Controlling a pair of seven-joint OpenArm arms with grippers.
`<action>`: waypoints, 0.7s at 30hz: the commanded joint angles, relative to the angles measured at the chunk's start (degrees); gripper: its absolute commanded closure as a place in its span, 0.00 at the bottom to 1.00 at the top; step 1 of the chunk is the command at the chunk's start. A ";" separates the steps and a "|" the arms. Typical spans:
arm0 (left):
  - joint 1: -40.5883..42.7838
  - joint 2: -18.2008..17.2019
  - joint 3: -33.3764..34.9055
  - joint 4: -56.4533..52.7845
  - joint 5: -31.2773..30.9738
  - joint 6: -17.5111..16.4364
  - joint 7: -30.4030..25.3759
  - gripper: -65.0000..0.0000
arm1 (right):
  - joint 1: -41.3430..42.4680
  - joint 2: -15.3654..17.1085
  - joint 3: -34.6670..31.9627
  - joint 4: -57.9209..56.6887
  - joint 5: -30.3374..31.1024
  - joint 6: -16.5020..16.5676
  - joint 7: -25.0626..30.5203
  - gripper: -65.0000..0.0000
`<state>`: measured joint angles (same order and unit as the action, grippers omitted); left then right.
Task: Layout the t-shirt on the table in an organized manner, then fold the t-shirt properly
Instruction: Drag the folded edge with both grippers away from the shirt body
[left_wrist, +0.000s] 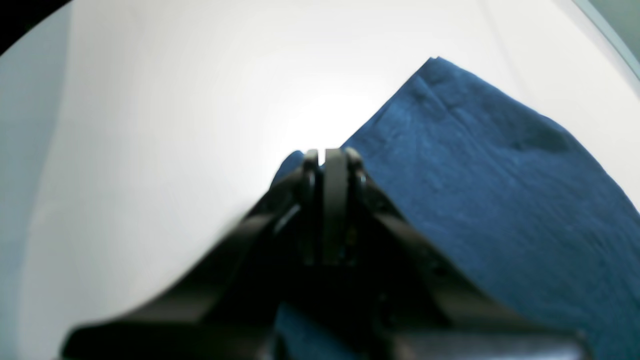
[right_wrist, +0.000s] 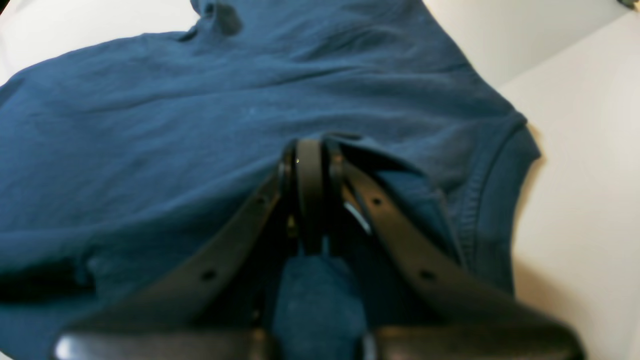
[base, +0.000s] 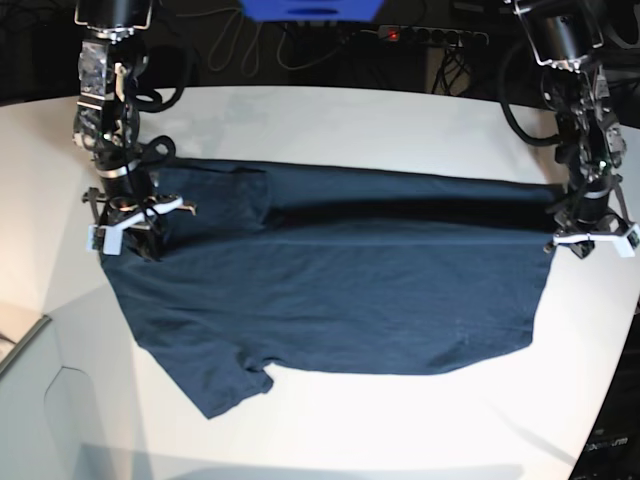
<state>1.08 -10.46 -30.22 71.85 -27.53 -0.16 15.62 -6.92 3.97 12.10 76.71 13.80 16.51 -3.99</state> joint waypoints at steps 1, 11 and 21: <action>-1.57 -0.84 -0.07 0.19 -0.03 -0.14 -1.59 1.00 | 0.63 0.56 0.08 0.61 0.40 0.23 1.57 1.00; -4.03 -1.54 -0.51 1.16 -0.47 -0.14 7.72 0.33 | -0.16 5.84 -3.17 4.48 0.57 0.23 -7.66 0.61; 5.20 -1.10 -0.68 3.71 -0.47 -0.14 7.81 0.29 | -10.80 4.08 3.07 17.93 0.57 0.23 -7.75 0.56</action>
<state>7.53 -10.50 -30.70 74.35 -27.70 0.01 25.08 -18.06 7.46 14.66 93.65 13.96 16.53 -13.30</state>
